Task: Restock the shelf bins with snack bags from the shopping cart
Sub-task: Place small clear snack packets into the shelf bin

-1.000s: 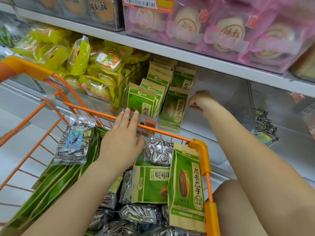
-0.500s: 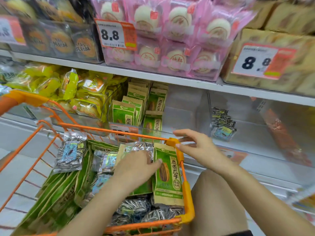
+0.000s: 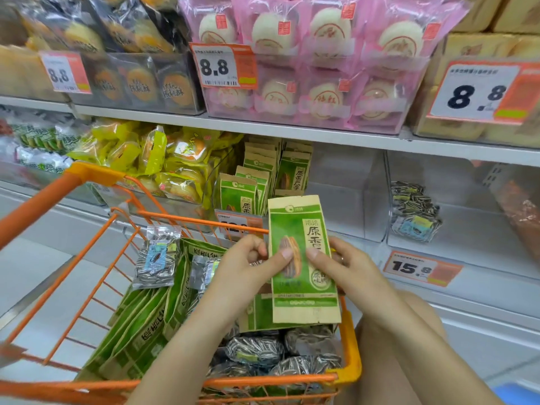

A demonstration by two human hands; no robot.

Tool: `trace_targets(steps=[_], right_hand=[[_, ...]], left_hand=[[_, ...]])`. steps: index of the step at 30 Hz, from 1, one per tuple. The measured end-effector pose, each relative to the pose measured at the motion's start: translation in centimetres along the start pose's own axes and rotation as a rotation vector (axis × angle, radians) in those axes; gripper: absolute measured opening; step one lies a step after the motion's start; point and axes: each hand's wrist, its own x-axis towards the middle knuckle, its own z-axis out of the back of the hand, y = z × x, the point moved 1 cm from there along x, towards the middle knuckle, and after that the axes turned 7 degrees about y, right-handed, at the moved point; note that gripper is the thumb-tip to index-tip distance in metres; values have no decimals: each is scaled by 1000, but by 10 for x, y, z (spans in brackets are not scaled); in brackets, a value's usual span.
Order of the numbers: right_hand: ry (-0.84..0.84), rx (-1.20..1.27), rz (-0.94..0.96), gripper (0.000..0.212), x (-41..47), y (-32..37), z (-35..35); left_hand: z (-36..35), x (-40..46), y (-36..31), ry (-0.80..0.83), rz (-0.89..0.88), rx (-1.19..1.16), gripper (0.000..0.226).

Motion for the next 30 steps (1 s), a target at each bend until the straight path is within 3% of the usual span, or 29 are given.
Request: trace_targets(steps=[2, 4, 6, 8, 11, 13, 17, 19, 22, 24, 28, 30], right_hand=[[1, 141, 4, 28, 1, 1, -4], [-93, 121, 40, 17, 2, 3, 3], [-196, 56, 59, 15, 3, 3, 18], [-245, 39, 48, 14, 4, 2, 33], [-253, 39, -2, 13, 5, -4, 44], [-229, 83, -27, 13, 4, -9, 42], [-182, 94, -53, 17, 6, -14, 30], [-159, 65, -33, 15, 10, -12, 22], [-164, 63, -2, 14, 17, -10, 9], [-162, 77, 14, 14, 18, -10, 3], [-194, 83, 47, 13, 15, -8, 1], [-227, 87, 52, 13, 13, -7, 7]], left_hand=[[2, 1, -7, 27, -18, 53, 35], [18, 6, -7, -14, -24, 193, 21], [41, 11, -2, -83, -49, 551, 12], [54, 16, 6, -13, -59, 884, 33], [55, 20, 17, 161, -31, 1132, 55], [62, 18, 19, 110, 0, 1194, 57], [101, 3, 20, -155, 60, 1258, 54], [113, -2, 22, -190, 91, 1233, 46], [101, -9, 24, -32, 144, 1045, 23], [78, -12, 24, 105, 132, 1012, 33], [37, 1, 24, 157, -74, 1185, 47], [22, 8, 24, 208, -52, 1314, 53]])
